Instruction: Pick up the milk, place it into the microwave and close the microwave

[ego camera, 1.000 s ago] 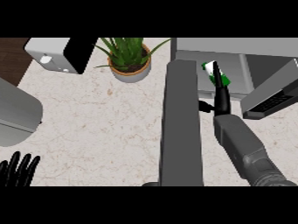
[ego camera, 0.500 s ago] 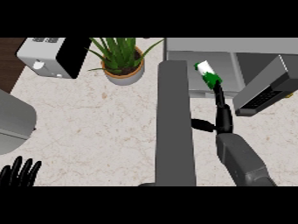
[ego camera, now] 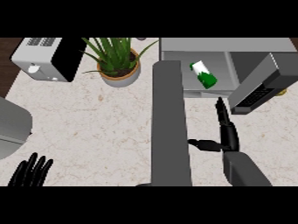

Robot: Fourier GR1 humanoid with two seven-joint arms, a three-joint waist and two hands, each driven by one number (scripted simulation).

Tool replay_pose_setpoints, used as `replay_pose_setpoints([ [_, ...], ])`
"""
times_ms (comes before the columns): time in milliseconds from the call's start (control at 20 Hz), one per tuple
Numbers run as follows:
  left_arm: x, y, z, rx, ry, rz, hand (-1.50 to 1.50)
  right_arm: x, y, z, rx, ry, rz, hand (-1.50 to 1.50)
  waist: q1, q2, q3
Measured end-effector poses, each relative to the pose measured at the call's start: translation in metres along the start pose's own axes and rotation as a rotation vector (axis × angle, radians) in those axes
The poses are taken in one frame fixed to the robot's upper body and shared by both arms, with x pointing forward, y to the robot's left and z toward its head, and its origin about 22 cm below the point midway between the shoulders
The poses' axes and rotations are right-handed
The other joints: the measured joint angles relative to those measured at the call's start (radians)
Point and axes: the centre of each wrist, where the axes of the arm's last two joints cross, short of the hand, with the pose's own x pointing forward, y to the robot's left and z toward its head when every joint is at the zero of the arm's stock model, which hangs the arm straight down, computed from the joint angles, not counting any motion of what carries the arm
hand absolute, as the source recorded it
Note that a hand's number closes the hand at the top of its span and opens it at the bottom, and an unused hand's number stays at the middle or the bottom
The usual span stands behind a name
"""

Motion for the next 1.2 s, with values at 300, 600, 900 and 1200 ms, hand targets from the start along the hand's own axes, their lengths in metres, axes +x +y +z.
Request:
replay_pose_setpoints([
  [300, -0.016, -0.007, -0.007, -0.053, 0.034, 0.025, -1.50, -0.008, -0.035, 0.029, -0.037, 0.005, 0.003, 1.50, -0.013, -0.004, -0.001],
  [600, -0.029, -0.024, -0.022, -0.205, 0.093, 0.021, 1.50, -0.008, -0.067, 0.056, -0.081, -0.009, 0.015, -1.50, -0.022, -0.006, -0.002],
  [900, -0.047, -0.043, -0.041, -0.327, 0.115, -0.054, 1.50, 0.000, -0.116, 0.085, -0.140, 0.001, 0.011, -1.50, -0.023, -0.006, -0.002],
  [1200, -0.066, -0.071, -0.076, -0.368, 0.119, -0.087, 1.50, 0.007, -0.153, 0.110, -0.210, 0.005, -0.017, -1.50, -0.018, -0.003, -0.001],
])
